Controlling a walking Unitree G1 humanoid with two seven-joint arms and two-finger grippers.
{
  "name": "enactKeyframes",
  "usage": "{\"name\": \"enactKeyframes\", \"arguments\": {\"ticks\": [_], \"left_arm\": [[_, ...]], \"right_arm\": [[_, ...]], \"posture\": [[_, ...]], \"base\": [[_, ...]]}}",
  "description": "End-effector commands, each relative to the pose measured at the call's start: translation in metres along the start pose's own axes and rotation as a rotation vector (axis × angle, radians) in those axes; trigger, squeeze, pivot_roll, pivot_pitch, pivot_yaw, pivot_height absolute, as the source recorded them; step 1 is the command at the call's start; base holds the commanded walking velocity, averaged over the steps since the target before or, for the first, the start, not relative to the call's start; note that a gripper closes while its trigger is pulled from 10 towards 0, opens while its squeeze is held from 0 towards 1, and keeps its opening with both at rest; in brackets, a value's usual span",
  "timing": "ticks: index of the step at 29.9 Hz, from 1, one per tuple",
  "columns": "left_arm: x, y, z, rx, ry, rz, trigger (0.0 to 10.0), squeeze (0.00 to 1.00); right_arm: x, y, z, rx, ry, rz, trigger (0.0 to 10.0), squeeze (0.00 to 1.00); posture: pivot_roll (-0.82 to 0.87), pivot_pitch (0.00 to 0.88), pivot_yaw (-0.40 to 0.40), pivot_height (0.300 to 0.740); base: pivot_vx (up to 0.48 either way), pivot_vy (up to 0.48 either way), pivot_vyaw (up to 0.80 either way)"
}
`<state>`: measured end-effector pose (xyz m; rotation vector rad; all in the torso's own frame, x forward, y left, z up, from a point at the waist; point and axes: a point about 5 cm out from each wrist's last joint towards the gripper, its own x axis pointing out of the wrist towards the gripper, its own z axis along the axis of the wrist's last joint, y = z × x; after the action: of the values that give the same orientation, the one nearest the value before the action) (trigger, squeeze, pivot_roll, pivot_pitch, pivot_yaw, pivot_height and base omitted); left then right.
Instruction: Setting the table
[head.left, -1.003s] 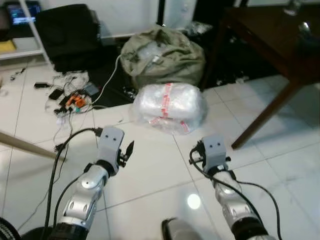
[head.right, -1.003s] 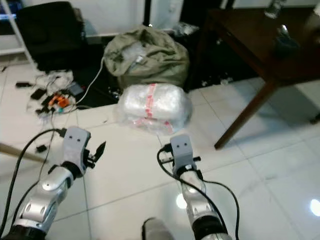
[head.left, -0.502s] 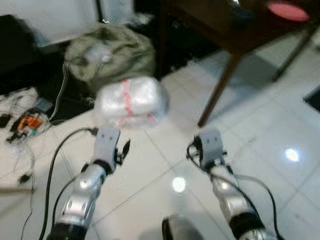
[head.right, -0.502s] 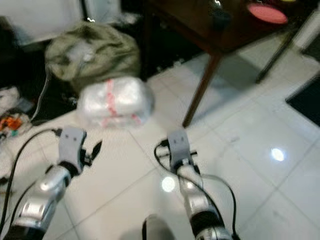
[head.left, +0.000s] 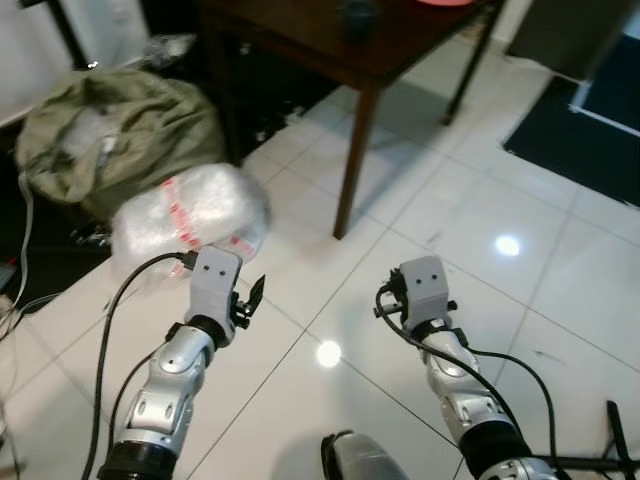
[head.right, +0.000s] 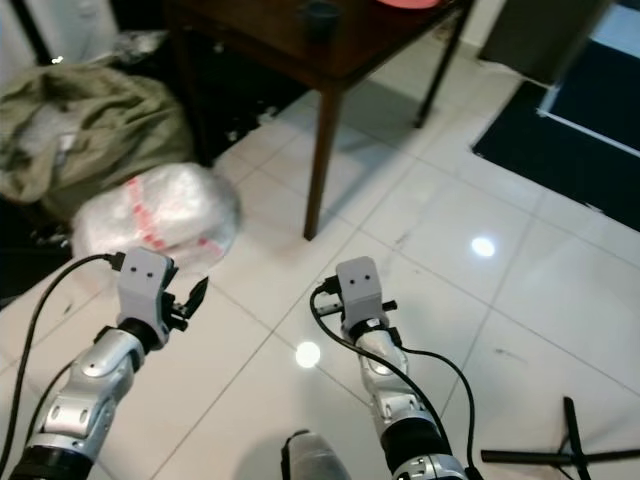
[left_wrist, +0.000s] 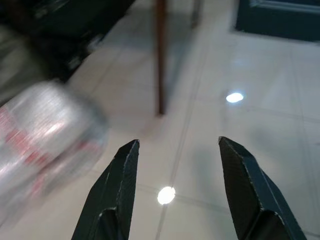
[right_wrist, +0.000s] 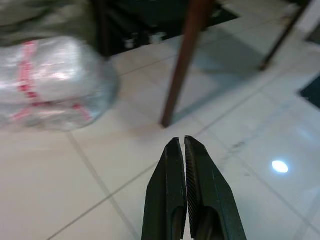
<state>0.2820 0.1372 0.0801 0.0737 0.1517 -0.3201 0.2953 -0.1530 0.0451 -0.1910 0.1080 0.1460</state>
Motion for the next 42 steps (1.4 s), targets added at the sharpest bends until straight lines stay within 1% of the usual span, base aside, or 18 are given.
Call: {"name": "enactKeyframes", "arguments": {"ticks": [1,3,6,10,13,19,24,36,39,40,42], "left_arm": [[-0.003,0.002,-0.005,-0.03,0.019,0.004,10.0,0.0],[-0.002,0.002,-0.003,-0.04,0.014,0.003,10.0,0.0],[-0.003,0.001,-0.001,-0.088,0.009,-0.012,10.0,0.0],[-0.003,0.001,-0.001,-0.094,0.012,-0.017,10.0,0.0],[-0.003,-0.001,0.0,-0.041,0.011,-0.026,10.0,0.0],[-0.002,-0.002,0.001,-0.038,-0.004,-0.029,10.0,0.0],[0.0,0.001,0.007,-0.017,-0.025,-0.015,10.0,0.0],[0.003,0.003,0.013,0.012,-0.051,-0.018,10.0,0.0],[0.004,0.004,0.013,0.03,-0.071,0.002,10.0,0.0],[0.004,0.007,0.012,0.049,-0.072,0.029,10.0,0.0],[0.004,0.008,0.011,0.062,-0.072,0.047,10.0,0.0]], "right_arm": [[-0.002,0.002,-0.003,0.012,0.009,-0.004,10.0,0.0],[-0.002,0.002,-0.003,0.012,0.008,-0.005,10.0,0.0],[-0.001,0.002,-0.001,0.013,0.003,-0.007,10.0,0.0],[-0.001,0.001,0.0,0.013,0.0,-0.008,10.0,0.0],[0.0,0.001,0.001,0.014,-0.006,-0.008,10.0,0.0],[0.001,0.001,0.003,0.013,-0.01,-0.006,10.0,0.0],[0.002,0.0,0.005,0.012,-0.019,-0.007,10.0,0.0],[0.004,-0.002,0.008,0.014,-0.03,-0.012,10.0,0.0],[0.004,-0.002,0.01,0.019,-0.041,-0.013,10.0,0.0],[0.004,-0.002,0.011,0.021,-0.049,-0.01,10.0,0.0],[0.004,-0.002,0.012,0.022,-0.054,-0.007,10.0,0.0]], "posture": [[-0.09,0.004,0.046,0.74],[-0.09,0.003,0.045,0.74],[-0.09,0.003,0.046,0.74],[-0.09,0.003,0.045,0.74],[-0.09,0.0,0.042,0.74],[-0.1,0.0,0.039,0.74],[-0.1,0.0,0.038,0.74],[-0.11,0.0,0.037,0.74],[-0.11,0.0,0.036,0.74],[-0.11,0.0,0.037,0.74],[-0.11,0.0,0.037,0.74]], "base": [[0.0,0.0,-0.8],[0.0,0.0,-0.8],[0.0,0.0,-0.8],[0.0,0.0,-0.8],[0.0,0.0,-0.8],[0.0,0.0,-0.8],[0.0,0.0,-0.8],[0.0,0.0,-0.8],[0.081,0.0,-0.74],[0.48,0.0,0.0],[0.48,0.0,0.0]]}}
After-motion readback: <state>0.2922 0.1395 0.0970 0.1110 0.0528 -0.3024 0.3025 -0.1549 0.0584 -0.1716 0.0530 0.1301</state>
